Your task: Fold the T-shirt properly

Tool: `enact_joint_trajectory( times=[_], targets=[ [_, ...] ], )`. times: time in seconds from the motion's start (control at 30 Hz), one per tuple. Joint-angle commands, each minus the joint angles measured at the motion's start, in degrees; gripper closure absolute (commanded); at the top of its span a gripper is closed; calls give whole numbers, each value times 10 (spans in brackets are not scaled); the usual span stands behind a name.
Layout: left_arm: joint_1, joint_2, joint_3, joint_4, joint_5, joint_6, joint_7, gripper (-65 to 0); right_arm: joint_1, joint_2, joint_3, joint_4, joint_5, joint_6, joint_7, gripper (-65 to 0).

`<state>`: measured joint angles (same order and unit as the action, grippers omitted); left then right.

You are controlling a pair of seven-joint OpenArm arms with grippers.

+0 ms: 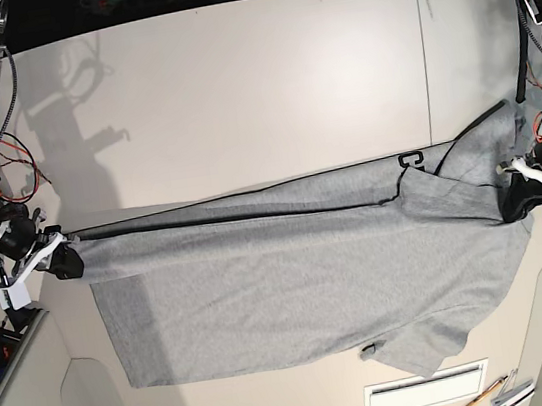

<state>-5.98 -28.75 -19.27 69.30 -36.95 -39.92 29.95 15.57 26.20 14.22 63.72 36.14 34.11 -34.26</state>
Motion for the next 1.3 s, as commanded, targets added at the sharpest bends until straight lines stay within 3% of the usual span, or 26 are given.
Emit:
enact_joint_trajectory(
  times=[0.0,0.53,0.9,0.93,1.07,1.13,1.27],
  targets=[
    [-16,-12,3,-2,-9,-1,-15,0,14,12,3,2,7,1,17,0],
    [-40,-12,23,-64,34,-1,-24,0,22,-43,3,-23,-78,-1,71,0],
    [-40,-12,23,-68,33,-1,-24,-20,22,-44,3,-23,-92,-6,89,0],
    [-40,-12,23,-68,33,-1,-24,-59,22,-44,3,-23,-92,-9,89,-27],
    [-40,-13,23,-68,33,-1,-33,-264,23,-44,3,-22,-92,-9,90,-273],
    [-41,-13,23,-68,33,-1,-36,-307,28,-43,3,-22,-92,-9,90,-297],
    [-43,-19,23,-62,-2,-1,-36,-308,47,-41,19,-16,-91,-9,87,-297]
  ],
)
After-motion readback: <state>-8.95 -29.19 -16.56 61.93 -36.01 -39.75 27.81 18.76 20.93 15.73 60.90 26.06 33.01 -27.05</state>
